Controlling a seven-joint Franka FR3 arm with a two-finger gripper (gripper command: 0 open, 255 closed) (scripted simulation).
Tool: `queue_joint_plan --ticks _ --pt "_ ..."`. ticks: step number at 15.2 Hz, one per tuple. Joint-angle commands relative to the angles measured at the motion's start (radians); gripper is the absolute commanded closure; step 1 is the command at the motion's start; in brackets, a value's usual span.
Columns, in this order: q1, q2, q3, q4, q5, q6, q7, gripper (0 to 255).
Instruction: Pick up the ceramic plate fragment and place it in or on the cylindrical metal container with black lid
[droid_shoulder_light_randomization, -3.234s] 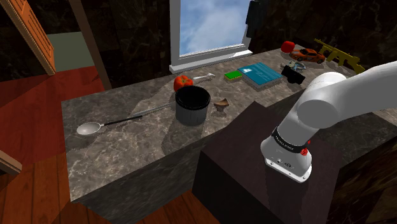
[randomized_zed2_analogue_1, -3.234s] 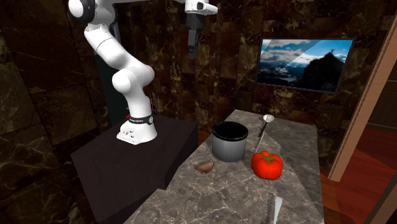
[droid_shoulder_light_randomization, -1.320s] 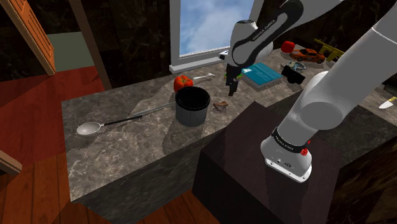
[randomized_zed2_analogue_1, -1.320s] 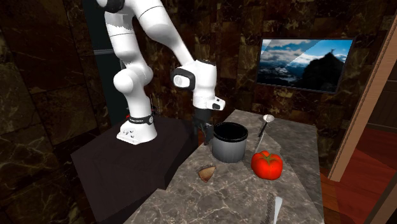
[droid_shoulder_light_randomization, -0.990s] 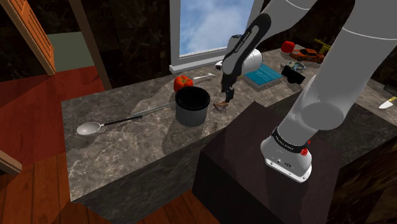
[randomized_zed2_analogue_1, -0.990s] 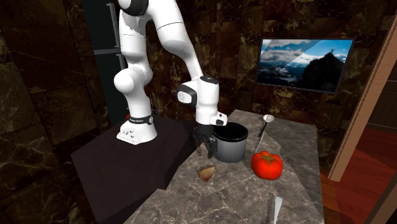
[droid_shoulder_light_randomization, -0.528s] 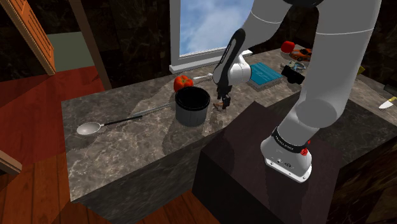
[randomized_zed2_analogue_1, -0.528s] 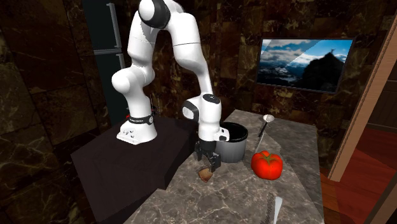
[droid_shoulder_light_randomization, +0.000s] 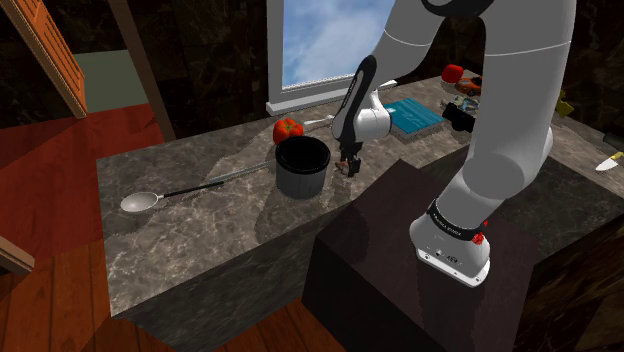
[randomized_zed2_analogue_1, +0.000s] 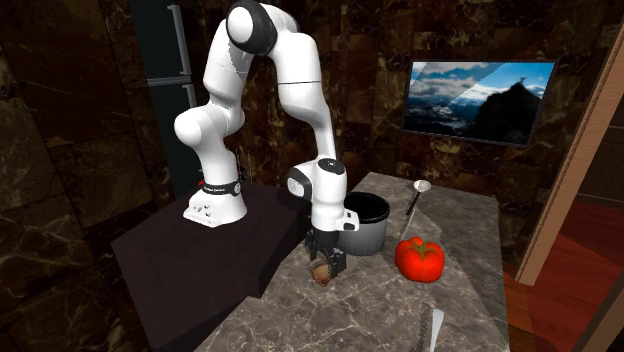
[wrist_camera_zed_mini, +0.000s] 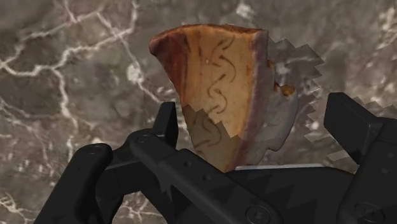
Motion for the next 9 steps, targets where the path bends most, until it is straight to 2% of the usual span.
queue_joint_plan --ticks 1,4,5,9 --pt "-0.001 0.002 0.001 0.001 0.001 0.001 0.000 0" --pt "-0.001 0.002 0.001 0.001 0.000 0.001 0.000 0" --pt "-0.001 0.002 0.001 0.001 0.000 0.001 0.000 255" --pt "-0.001 0.002 0.001 0.001 0.001 0.001 0.000 255"
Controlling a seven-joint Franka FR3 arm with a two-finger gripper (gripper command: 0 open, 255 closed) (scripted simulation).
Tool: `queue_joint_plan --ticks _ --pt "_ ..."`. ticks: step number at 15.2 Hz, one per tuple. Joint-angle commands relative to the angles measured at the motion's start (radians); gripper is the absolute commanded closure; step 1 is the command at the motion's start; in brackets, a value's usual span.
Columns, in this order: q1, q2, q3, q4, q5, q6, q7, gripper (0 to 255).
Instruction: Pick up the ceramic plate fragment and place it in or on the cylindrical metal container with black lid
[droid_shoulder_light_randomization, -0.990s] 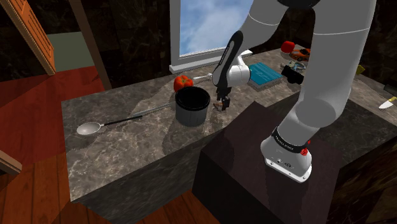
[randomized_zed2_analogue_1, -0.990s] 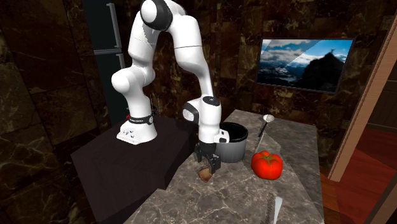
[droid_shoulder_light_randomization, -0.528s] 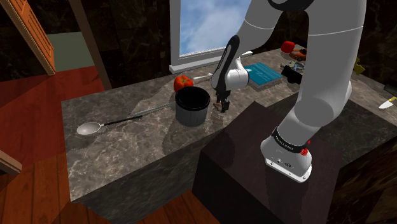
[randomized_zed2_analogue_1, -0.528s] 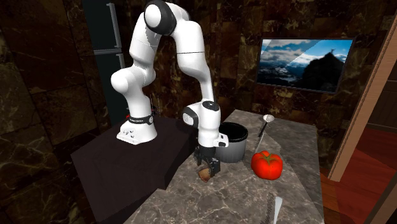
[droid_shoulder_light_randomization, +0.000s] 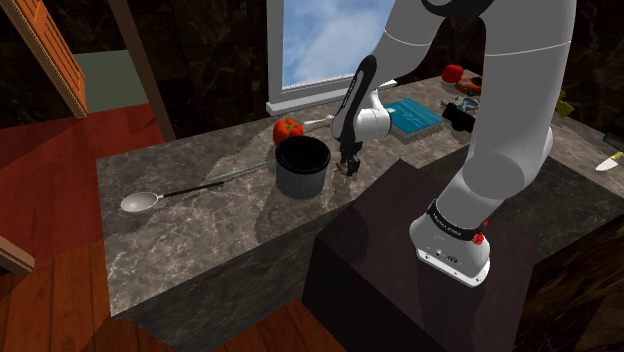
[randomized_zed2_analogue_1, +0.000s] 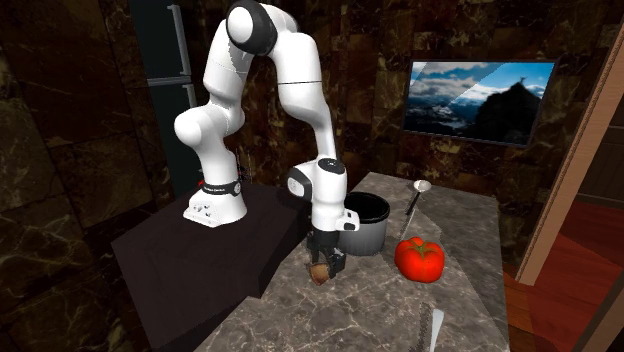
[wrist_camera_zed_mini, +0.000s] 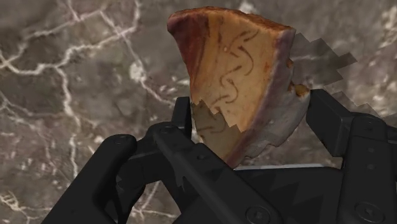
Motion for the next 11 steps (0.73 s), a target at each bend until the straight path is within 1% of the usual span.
queue_joint_plan --ticks 1,5,11 --pt "0.000 0.002 0.000 -0.001 0.000 -0.001 0.000 255" --pt "0.000 0.002 0.001 -0.001 0.000 -0.001 0.000 255" --pt "0.067 -0.105 -0.076 -0.037 -0.044 -0.076 0.037 255"
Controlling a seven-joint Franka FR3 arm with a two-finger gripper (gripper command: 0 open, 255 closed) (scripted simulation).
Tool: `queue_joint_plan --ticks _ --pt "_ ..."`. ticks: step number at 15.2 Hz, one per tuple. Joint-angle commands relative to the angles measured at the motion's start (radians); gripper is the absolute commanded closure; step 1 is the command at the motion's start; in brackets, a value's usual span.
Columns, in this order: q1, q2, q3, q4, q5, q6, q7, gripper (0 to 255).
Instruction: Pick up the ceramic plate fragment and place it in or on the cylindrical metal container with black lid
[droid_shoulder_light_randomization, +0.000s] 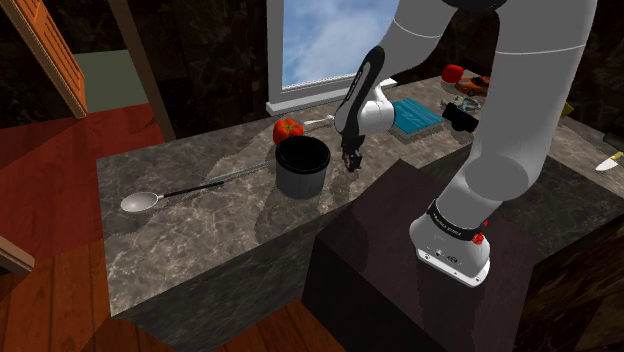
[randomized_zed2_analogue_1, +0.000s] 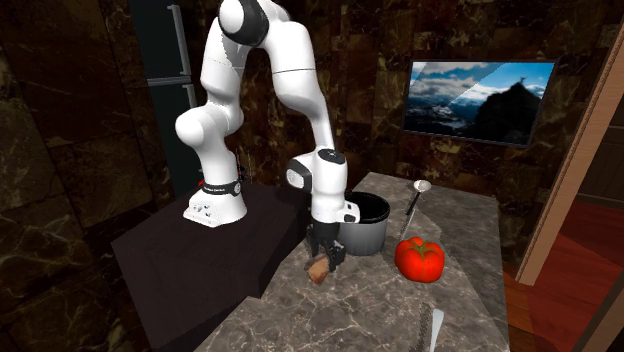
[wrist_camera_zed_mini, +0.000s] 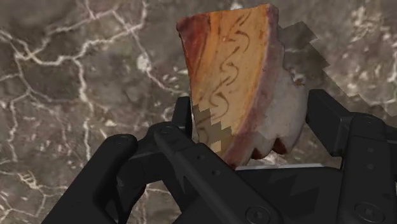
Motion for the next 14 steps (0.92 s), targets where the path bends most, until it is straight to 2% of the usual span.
queue_joint_plan --ticks 1,8,14 --pt "0.023 -0.034 -0.027 -0.010 -0.019 -0.025 0.016 255" --pt "0.096 -0.160 -0.123 -0.041 -0.119 -0.119 0.090 255" --pt "0.130 -0.269 -0.180 -0.056 -0.225 -0.207 0.167 255"
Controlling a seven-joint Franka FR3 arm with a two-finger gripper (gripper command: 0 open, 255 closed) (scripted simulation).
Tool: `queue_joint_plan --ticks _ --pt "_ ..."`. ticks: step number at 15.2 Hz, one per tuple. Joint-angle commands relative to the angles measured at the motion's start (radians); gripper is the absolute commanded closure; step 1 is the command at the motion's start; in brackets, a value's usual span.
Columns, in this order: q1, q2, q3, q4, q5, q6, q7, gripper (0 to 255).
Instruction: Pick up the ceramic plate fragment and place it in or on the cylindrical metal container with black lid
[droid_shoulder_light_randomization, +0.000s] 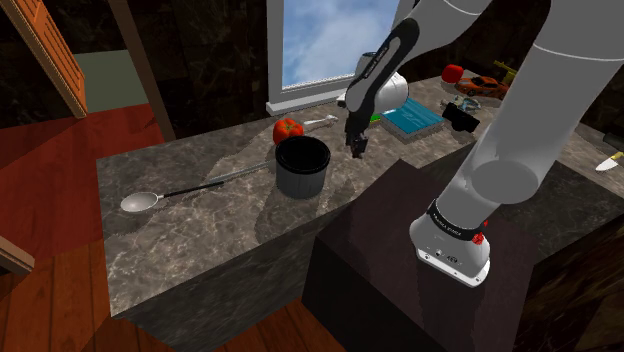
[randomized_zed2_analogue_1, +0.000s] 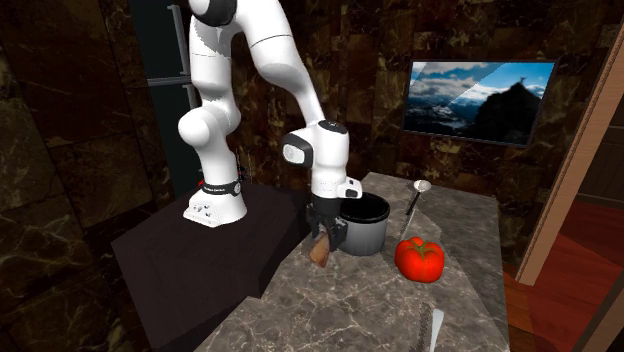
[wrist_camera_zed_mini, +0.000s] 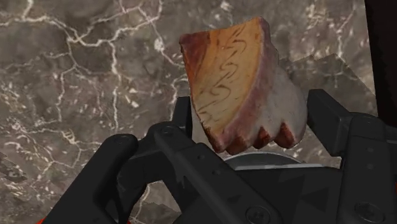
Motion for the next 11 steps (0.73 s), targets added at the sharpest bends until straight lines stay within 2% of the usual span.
queue_joint_plan --ticks 1,11 --pt "0.008 -0.037 -0.014 -0.004 -0.036 -0.031 0.026 255" --pt "0.003 -0.207 -0.033 0.000 -0.164 -0.194 0.117 255"
